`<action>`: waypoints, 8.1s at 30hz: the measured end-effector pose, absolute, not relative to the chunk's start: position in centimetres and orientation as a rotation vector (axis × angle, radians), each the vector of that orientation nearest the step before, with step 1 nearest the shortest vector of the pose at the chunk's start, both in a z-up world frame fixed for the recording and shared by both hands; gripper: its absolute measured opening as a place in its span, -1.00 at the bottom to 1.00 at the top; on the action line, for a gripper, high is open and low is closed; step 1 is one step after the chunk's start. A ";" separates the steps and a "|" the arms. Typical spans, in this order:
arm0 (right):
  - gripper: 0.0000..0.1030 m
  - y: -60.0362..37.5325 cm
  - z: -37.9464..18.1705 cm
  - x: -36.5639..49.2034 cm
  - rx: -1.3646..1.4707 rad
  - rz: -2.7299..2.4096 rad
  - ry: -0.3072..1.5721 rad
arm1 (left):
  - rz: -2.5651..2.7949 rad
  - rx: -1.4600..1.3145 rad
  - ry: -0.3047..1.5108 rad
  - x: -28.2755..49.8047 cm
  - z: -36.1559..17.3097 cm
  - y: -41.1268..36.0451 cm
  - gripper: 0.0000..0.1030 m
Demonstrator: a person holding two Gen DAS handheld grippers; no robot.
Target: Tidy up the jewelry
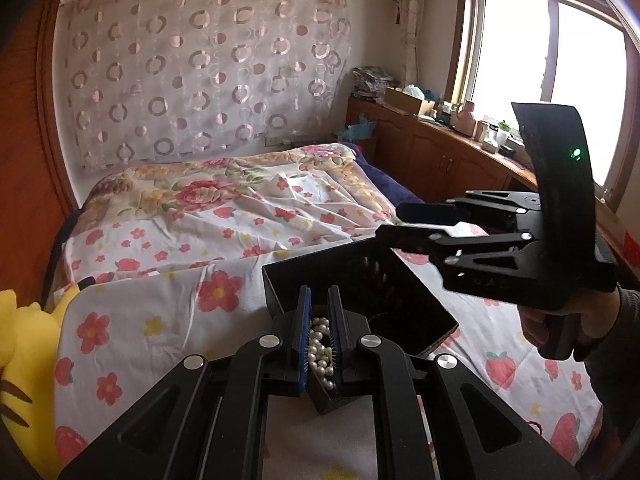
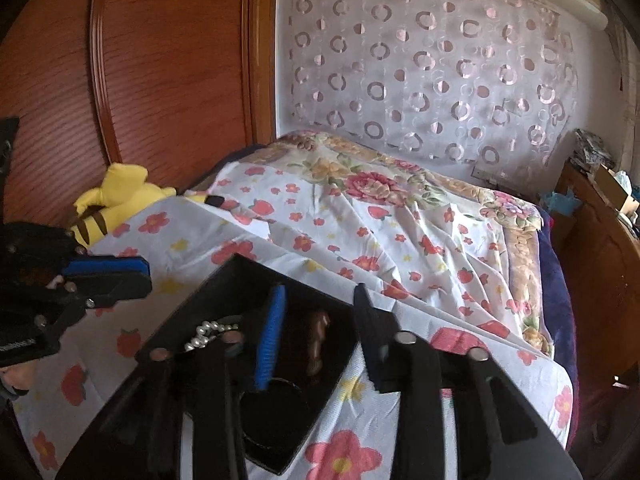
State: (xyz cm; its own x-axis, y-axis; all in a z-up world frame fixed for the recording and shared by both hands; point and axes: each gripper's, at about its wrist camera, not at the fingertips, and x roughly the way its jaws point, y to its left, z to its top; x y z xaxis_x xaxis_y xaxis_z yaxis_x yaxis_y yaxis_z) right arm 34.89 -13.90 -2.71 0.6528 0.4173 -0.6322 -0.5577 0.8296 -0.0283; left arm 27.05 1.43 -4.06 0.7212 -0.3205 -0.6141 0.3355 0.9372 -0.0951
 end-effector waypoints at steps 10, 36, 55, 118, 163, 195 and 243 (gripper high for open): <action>-0.24 -18.3 -2.0 26.2 -0.174 0.533 0.633 | -0.319 0.013 0.645 22.4 -3.3 2.3 0.65; -0.25 -21.3 -11.5 13.5 -0.198 0.500 0.926 | -0.329 -0.011 0.722 9.3 -8.8 1.7 0.72; -0.84 -24.7 -6.6 10.2 -0.213 0.463 0.773 | -0.358 -0.005 0.766 8.8 -10.1 1.5 0.61; -0.84 -23.1 -5.2 10.9 -0.188 0.489 0.721 | -0.452 0.044 0.670 5.2 -2.5 1.3 -0.92; -0.61 -14.5 -10.9 17.5 -0.148 0.623 1.061 | -0.457 -0.024 0.779 4.3 -8.9 2.5 -0.92; -0.96 -9.7 -6.1 17.0 -0.004 0.775 0.738 | -0.450 -0.092 0.820 6.3 -10.9 3.5 -0.92; -0.96 -16.2 4.8 26.8 -0.043 0.642 0.530 | -0.498 -0.023 0.431 17.6 11.8 1.7 -0.92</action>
State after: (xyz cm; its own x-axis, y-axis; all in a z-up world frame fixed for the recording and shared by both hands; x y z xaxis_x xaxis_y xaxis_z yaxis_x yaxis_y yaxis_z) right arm 26.75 -16.23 4.75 0.6734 0.5591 -0.4836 -0.5808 0.8049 0.1219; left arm 17.61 1.66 11.81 0.7906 -0.4678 -0.3951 0.4582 0.8800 -0.1251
